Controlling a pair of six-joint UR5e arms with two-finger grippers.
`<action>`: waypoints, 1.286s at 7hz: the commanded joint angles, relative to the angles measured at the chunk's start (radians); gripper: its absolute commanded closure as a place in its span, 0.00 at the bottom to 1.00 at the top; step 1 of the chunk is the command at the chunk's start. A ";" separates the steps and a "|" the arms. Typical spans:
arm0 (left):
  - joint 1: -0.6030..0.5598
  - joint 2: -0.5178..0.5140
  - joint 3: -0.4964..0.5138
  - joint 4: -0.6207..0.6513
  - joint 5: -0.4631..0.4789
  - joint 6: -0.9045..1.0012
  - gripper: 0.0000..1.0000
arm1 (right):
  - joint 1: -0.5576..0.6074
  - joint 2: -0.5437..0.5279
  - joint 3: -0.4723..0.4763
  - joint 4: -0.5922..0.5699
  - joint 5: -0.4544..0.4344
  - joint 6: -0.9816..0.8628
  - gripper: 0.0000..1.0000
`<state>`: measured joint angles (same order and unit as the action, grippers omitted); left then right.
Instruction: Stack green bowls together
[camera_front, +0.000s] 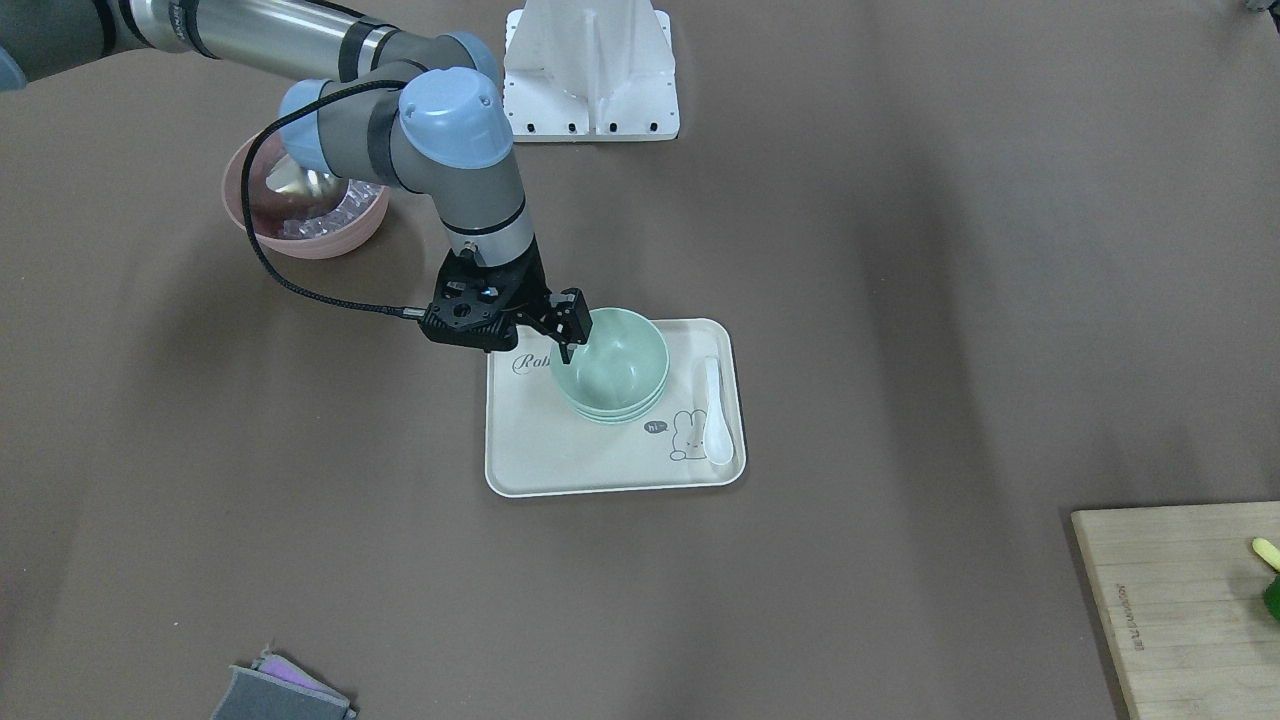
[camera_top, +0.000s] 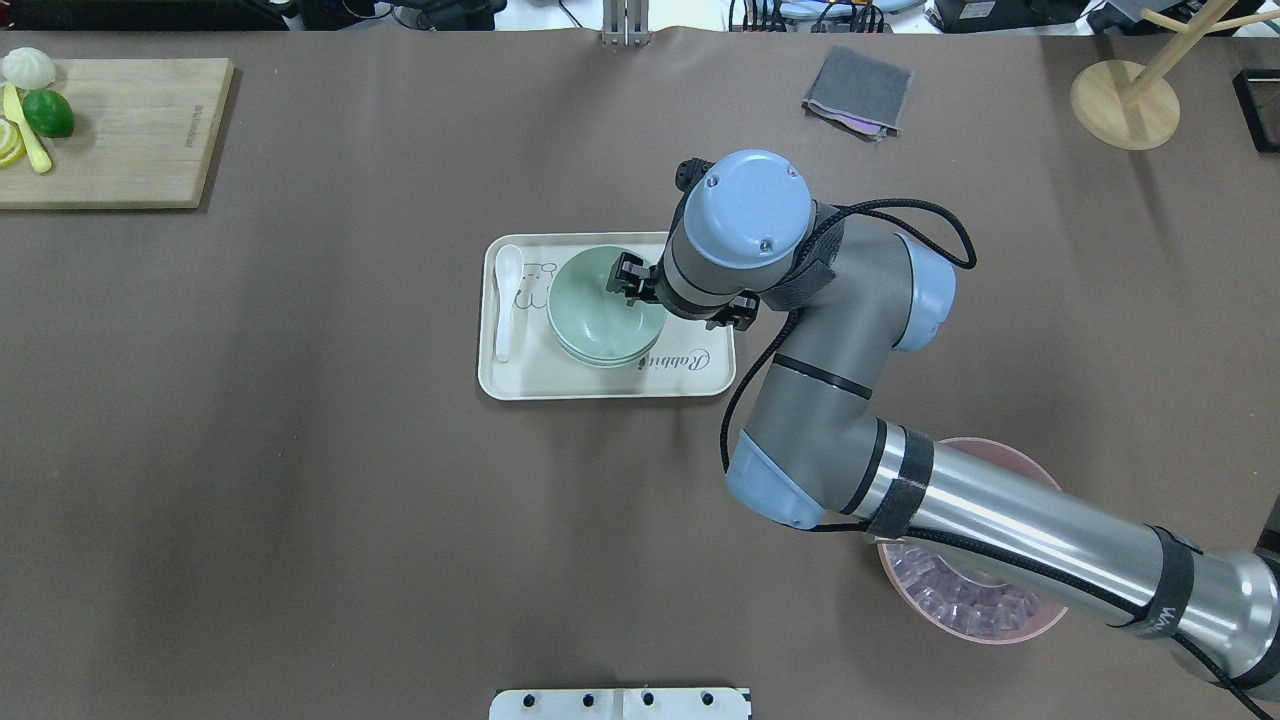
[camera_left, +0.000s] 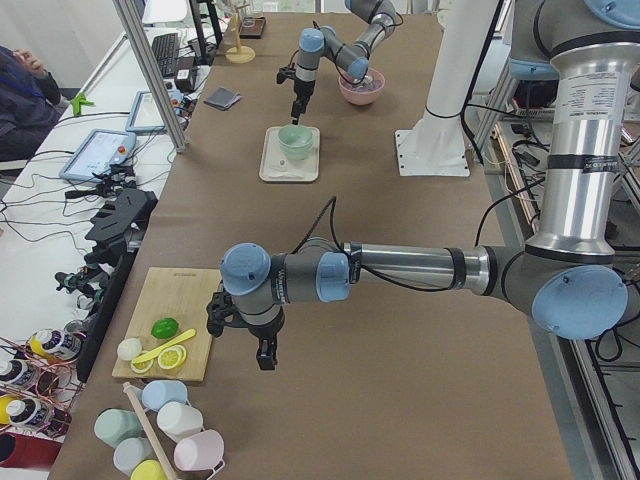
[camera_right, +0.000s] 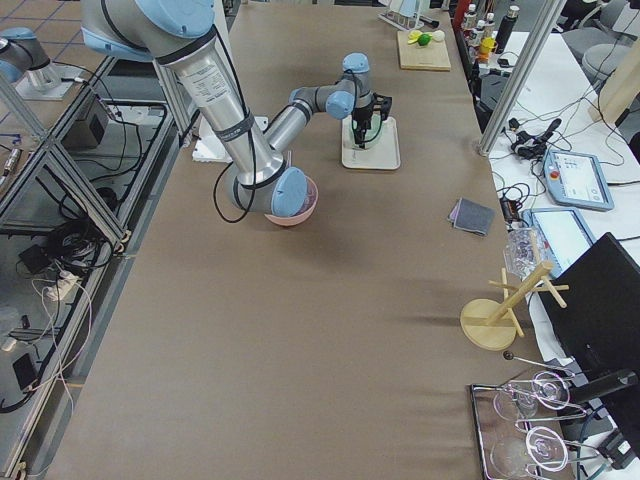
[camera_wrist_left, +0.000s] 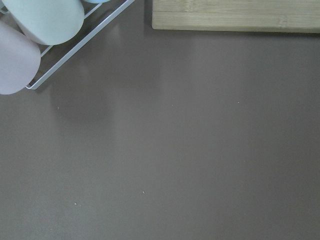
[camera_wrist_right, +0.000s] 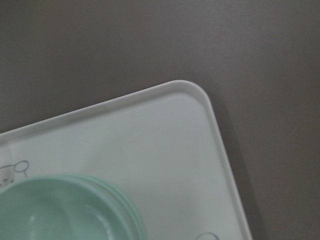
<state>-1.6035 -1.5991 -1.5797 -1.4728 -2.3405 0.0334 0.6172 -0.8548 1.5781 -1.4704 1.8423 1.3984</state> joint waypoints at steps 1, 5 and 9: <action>0.001 0.002 -0.002 -0.006 -0.005 -0.006 0.01 | 0.088 -0.105 0.057 -0.057 0.063 -0.193 0.00; 0.007 0.002 -0.023 -0.006 -0.006 0.002 0.01 | 0.399 -0.445 0.158 -0.065 0.242 -0.746 0.00; 0.008 0.010 -0.043 -0.001 -0.006 0.003 0.01 | 0.669 -0.890 0.343 -0.064 0.336 -1.252 0.00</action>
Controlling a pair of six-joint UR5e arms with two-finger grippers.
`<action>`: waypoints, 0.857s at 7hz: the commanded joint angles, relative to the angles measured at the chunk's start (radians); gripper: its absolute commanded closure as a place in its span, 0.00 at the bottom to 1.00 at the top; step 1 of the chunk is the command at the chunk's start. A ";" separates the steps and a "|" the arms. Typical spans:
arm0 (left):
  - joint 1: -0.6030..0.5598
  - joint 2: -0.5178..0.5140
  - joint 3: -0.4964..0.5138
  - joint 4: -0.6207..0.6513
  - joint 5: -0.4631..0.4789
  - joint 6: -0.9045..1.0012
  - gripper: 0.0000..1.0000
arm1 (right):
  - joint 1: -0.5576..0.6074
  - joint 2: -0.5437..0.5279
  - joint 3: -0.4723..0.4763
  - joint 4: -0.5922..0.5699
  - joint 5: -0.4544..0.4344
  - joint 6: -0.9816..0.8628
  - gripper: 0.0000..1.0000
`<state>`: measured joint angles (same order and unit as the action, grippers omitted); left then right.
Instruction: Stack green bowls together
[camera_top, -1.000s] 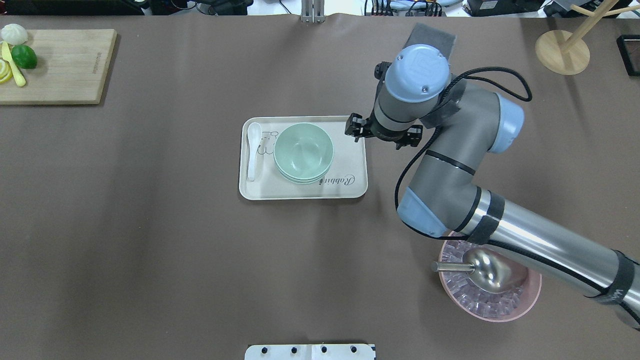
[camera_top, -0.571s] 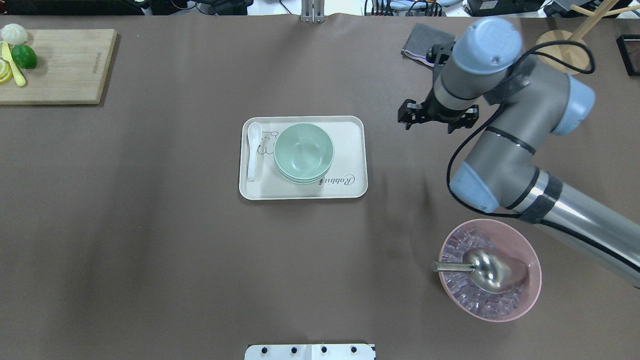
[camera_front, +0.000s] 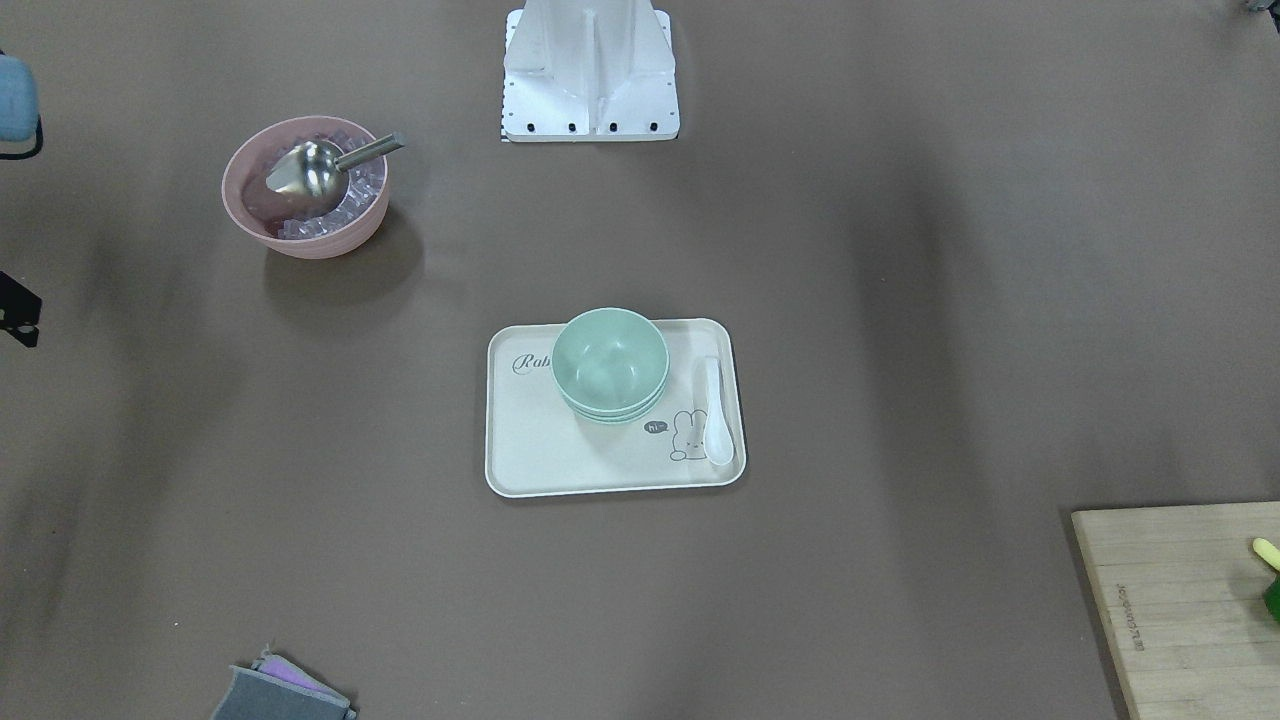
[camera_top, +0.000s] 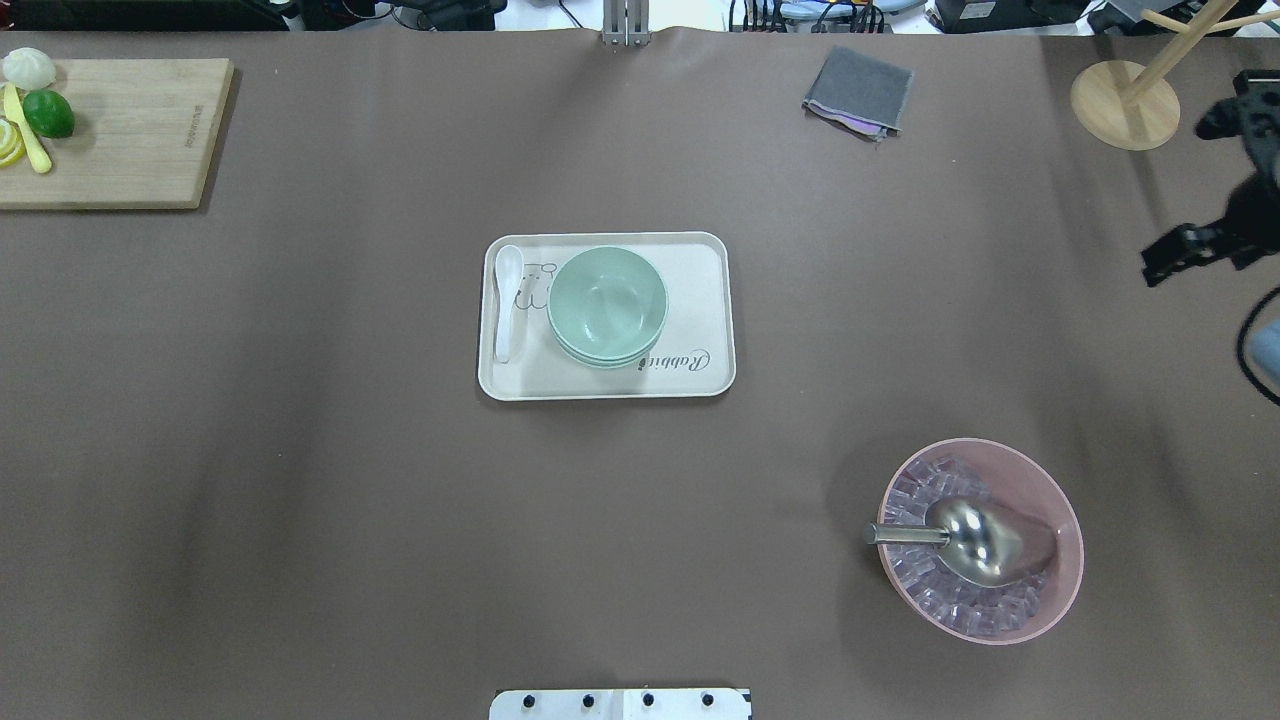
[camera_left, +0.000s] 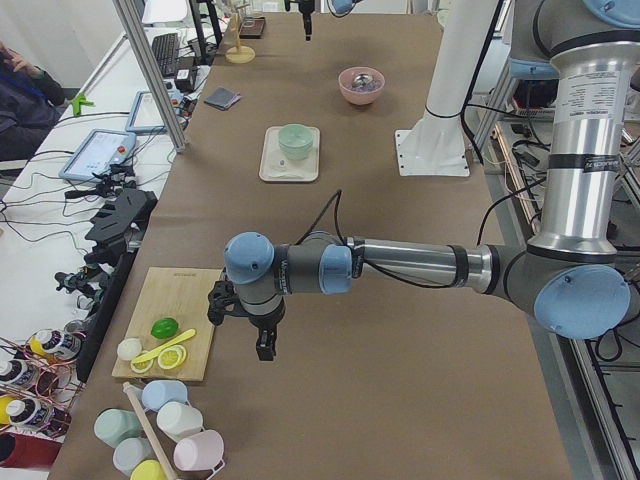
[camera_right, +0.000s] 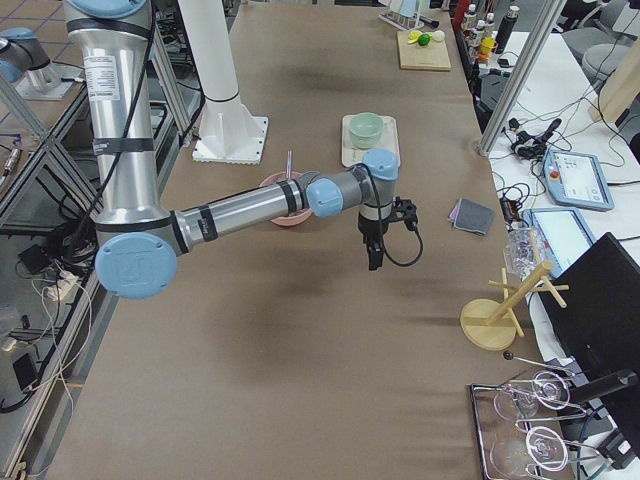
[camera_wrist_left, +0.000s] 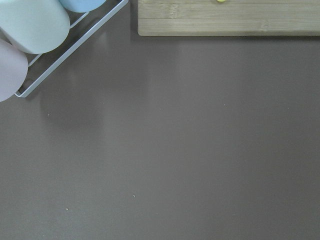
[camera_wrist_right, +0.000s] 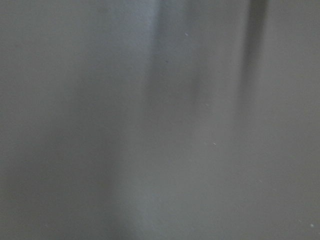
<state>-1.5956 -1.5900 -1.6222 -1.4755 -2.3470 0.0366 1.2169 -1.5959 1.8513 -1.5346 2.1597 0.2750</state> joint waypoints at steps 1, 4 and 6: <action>0.000 0.001 -0.001 0.001 0.001 0.002 0.01 | 0.102 -0.276 0.130 0.002 0.023 -0.220 0.00; 0.000 0.012 0.017 -0.002 0.008 0.003 0.01 | 0.188 -0.340 0.109 -0.002 0.023 -0.238 0.00; -0.001 0.004 0.008 0.001 0.003 0.003 0.01 | 0.246 -0.253 0.010 -0.016 0.025 -0.234 0.00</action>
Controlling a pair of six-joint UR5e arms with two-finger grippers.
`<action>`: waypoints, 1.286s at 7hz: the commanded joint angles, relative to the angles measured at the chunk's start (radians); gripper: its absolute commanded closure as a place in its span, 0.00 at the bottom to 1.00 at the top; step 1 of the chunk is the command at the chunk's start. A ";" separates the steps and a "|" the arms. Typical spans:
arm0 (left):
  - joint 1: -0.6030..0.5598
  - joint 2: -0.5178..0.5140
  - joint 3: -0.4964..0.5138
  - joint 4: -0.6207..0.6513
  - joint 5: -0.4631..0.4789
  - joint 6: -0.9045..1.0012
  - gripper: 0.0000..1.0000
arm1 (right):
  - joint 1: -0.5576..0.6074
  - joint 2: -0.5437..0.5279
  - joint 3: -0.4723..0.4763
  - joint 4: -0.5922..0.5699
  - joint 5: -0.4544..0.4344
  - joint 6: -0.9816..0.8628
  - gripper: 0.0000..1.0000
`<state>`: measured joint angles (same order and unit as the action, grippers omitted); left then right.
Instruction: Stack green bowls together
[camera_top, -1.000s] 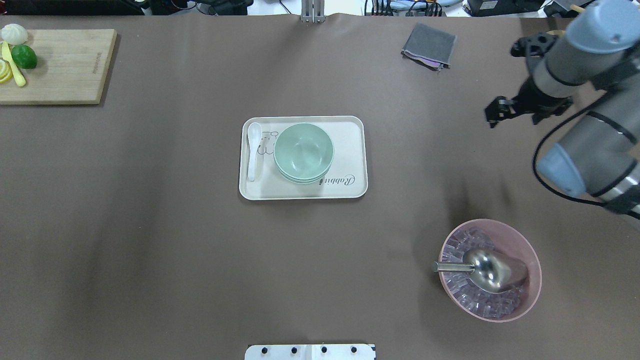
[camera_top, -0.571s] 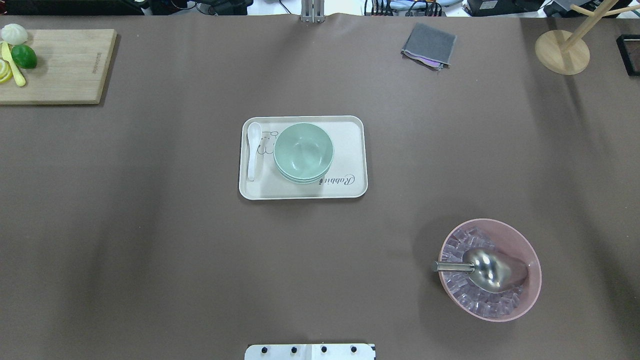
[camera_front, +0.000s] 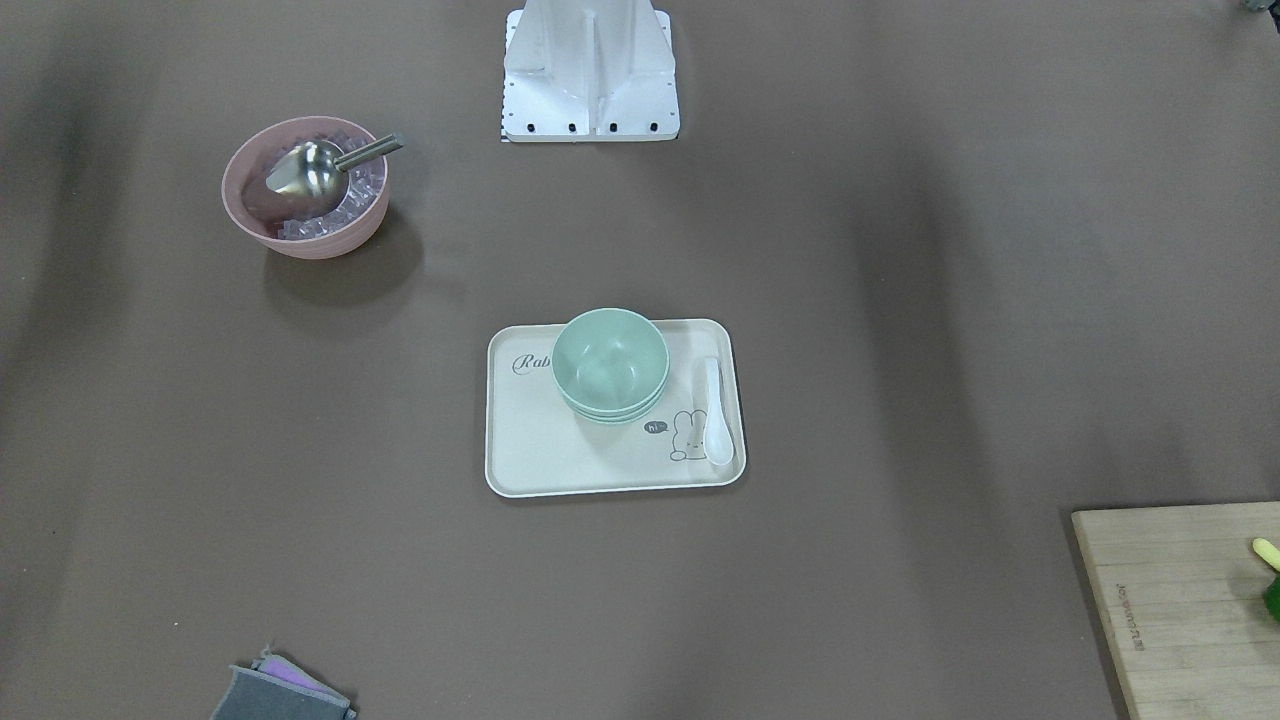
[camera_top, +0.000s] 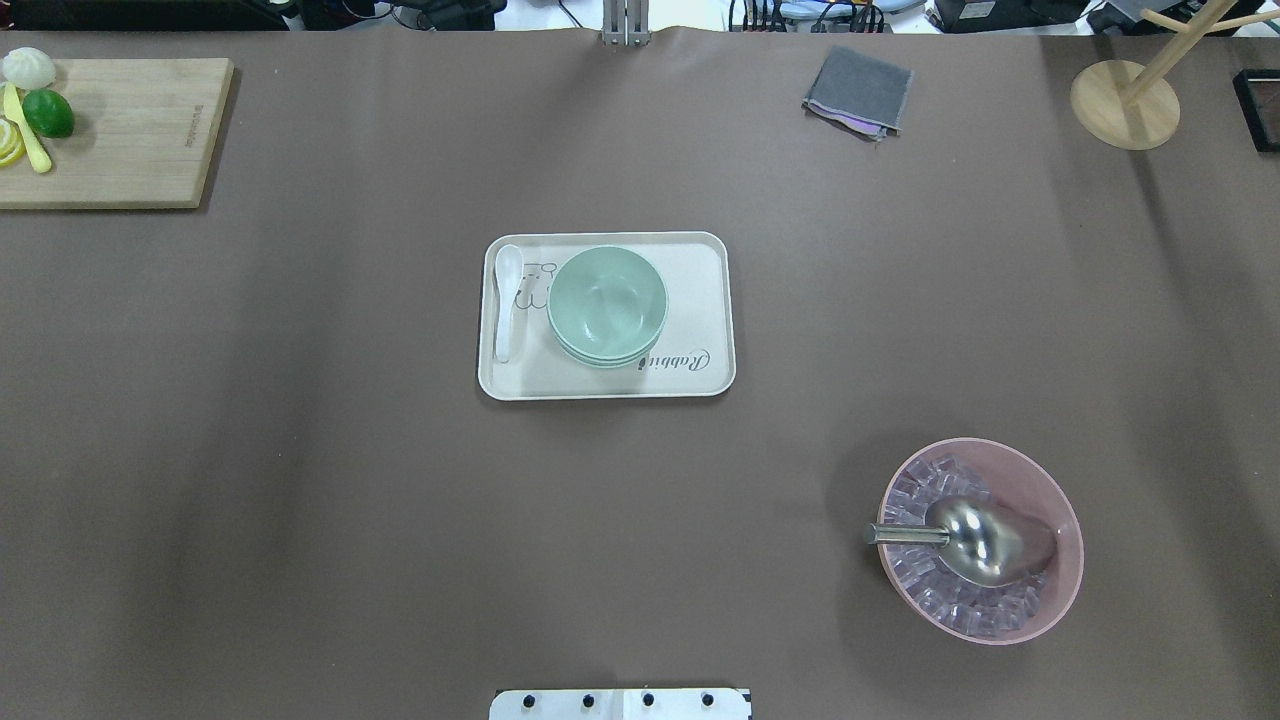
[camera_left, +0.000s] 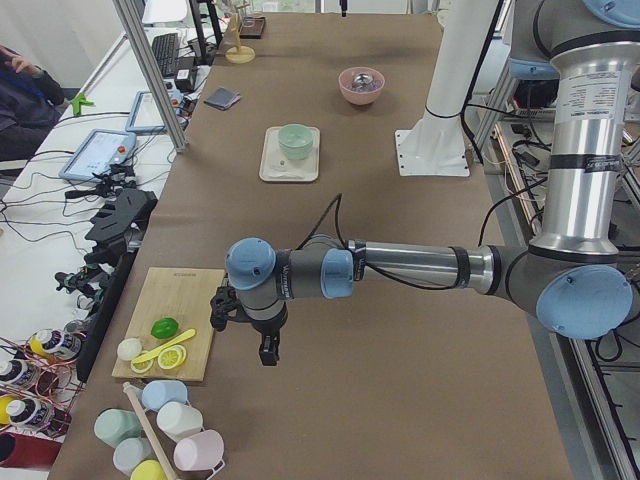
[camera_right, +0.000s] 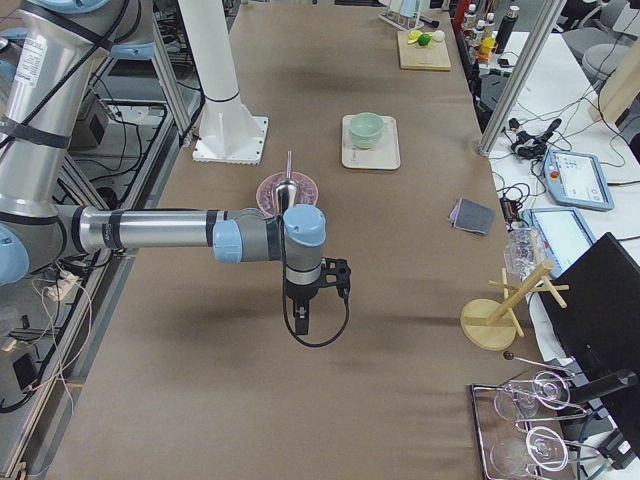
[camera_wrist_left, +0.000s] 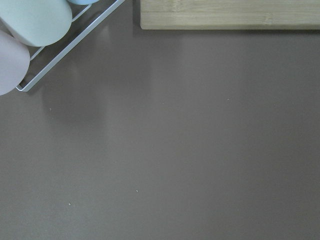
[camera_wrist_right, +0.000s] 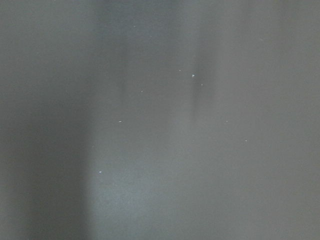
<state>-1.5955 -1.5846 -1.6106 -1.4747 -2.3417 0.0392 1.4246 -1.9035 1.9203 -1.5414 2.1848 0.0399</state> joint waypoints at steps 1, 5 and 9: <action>0.000 -0.003 -0.005 0.001 -0.002 0.001 0.01 | 0.048 0.136 -0.136 -0.029 0.000 0.002 0.00; -0.003 0.014 -0.048 -0.003 -0.002 -0.001 0.01 | 0.088 0.216 -0.156 -0.109 0.076 0.008 0.00; -0.003 0.028 -0.057 -0.006 -0.002 -0.001 0.01 | 0.086 0.216 -0.150 -0.105 0.110 0.008 0.00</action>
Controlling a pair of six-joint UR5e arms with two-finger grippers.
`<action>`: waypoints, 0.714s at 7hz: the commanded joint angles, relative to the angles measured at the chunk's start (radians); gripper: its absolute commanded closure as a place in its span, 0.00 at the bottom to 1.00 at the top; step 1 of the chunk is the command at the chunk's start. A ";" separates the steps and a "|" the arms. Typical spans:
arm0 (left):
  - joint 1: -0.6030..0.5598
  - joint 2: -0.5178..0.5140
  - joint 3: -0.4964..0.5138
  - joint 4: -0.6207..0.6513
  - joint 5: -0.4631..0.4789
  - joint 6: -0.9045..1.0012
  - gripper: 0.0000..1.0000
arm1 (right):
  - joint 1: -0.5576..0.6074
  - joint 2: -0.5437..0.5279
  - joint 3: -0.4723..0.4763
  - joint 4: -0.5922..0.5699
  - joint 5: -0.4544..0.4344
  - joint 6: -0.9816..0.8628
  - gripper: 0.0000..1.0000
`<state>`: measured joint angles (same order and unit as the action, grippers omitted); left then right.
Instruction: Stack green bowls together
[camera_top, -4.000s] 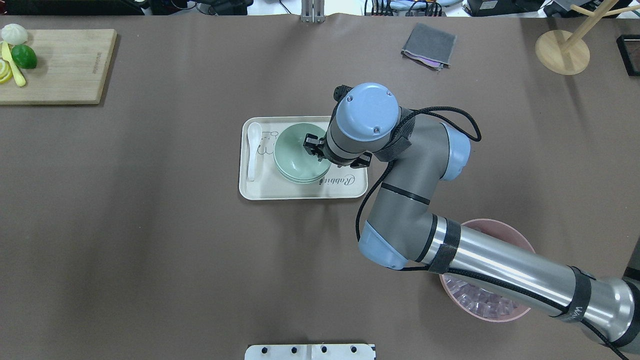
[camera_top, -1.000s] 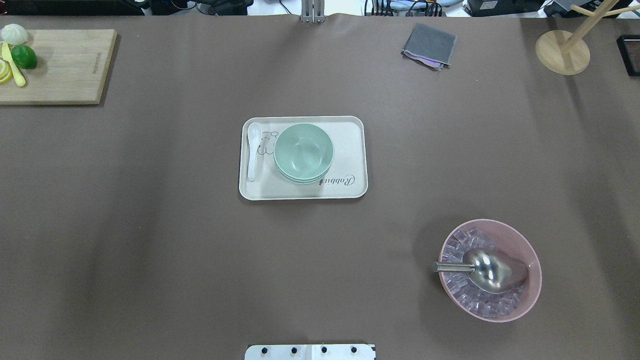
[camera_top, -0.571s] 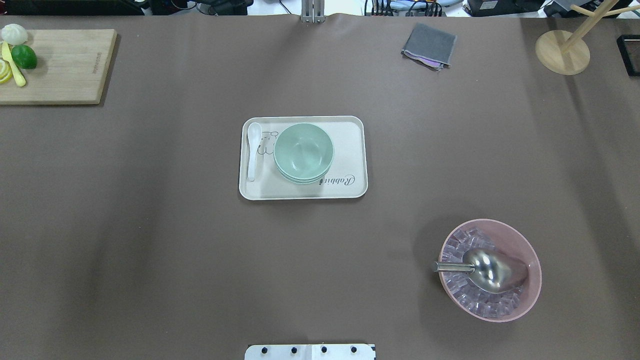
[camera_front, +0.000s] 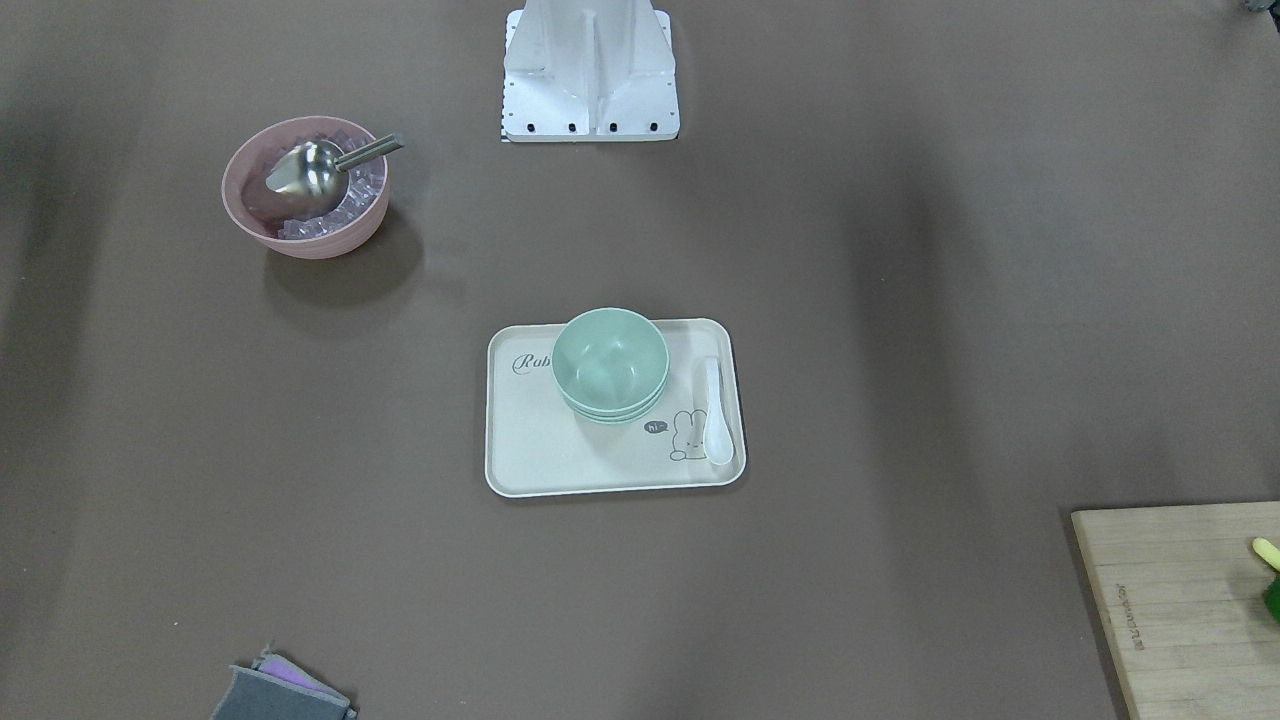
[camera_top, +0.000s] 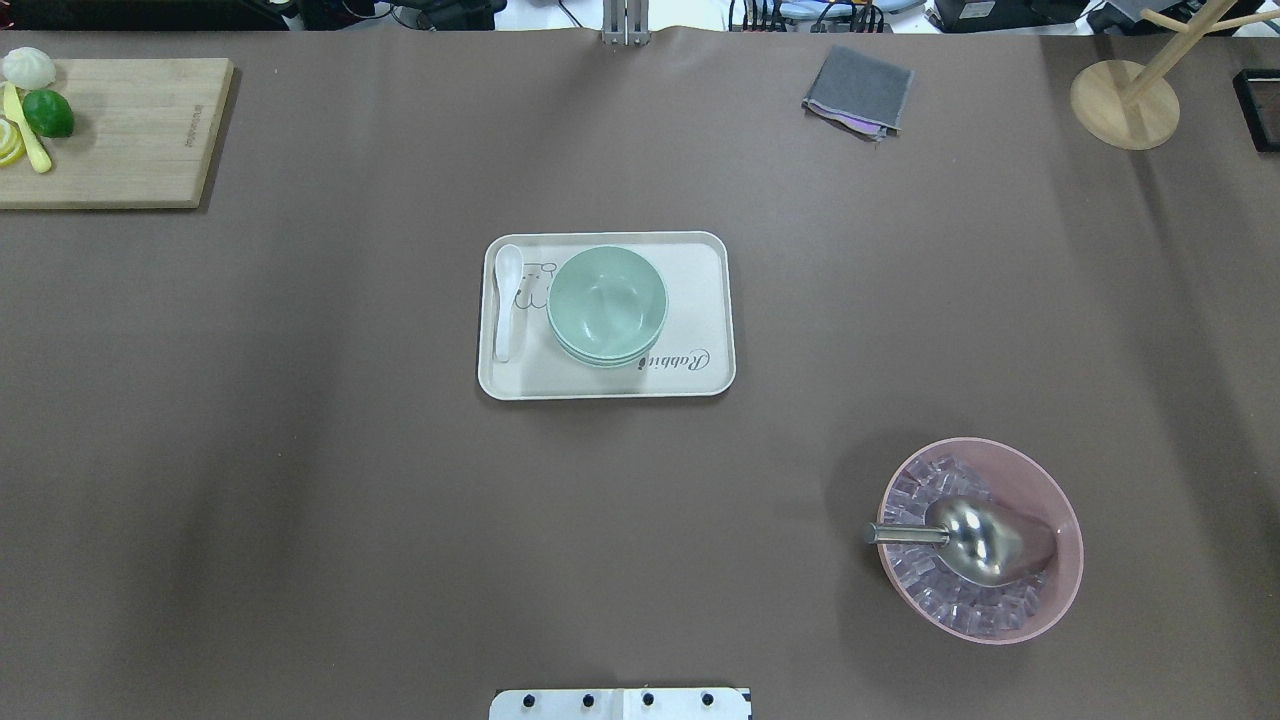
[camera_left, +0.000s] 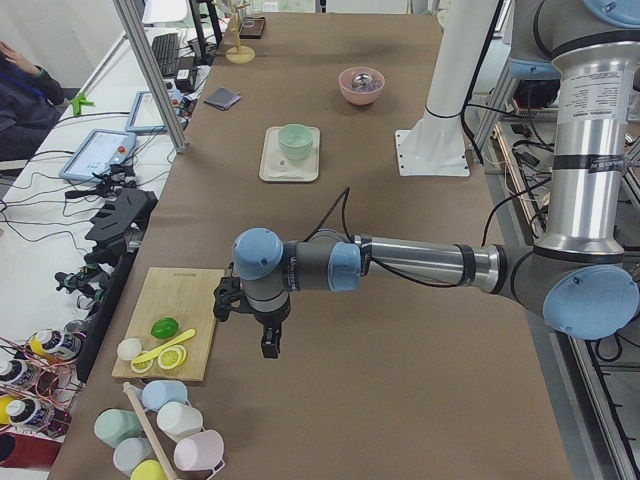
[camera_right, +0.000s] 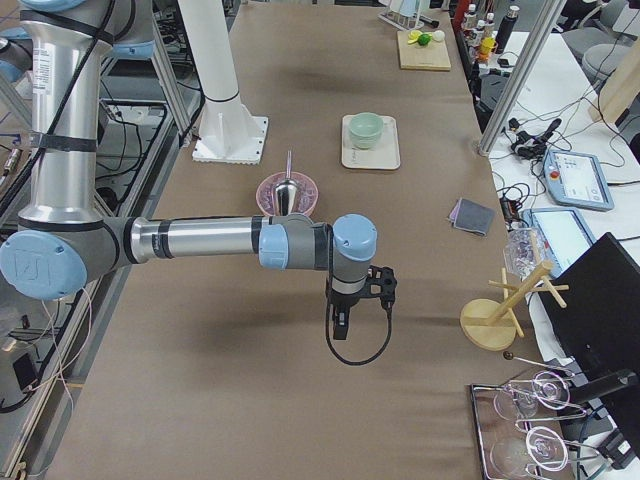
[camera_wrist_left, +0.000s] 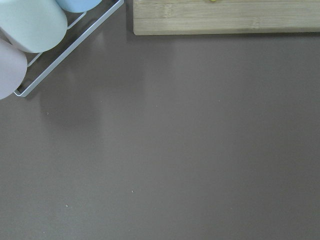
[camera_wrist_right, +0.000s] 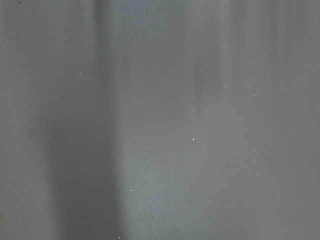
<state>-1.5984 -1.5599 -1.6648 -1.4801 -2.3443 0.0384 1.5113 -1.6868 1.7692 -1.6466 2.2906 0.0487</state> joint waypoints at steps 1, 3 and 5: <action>0.000 0.003 -0.003 0.000 0.000 0.000 0.01 | 0.000 -0.001 0.001 0.001 0.004 -0.001 0.00; 0.000 0.011 -0.004 0.000 0.000 0.002 0.01 | 0.000 -0.004 0.010 0.001 0.004 -0.004 0.00; 0.000 0.015 -0.004 0.000 0.000 0.000 0.01 | 0.000 -0.005 0.012 0.001 0.004 -0.004 0.00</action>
<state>-1.5980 -1.5466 -1.6681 -1.4803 -2.3444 0.0388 1.5110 -1.6904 1.7787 -1.6459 2.2948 0.0446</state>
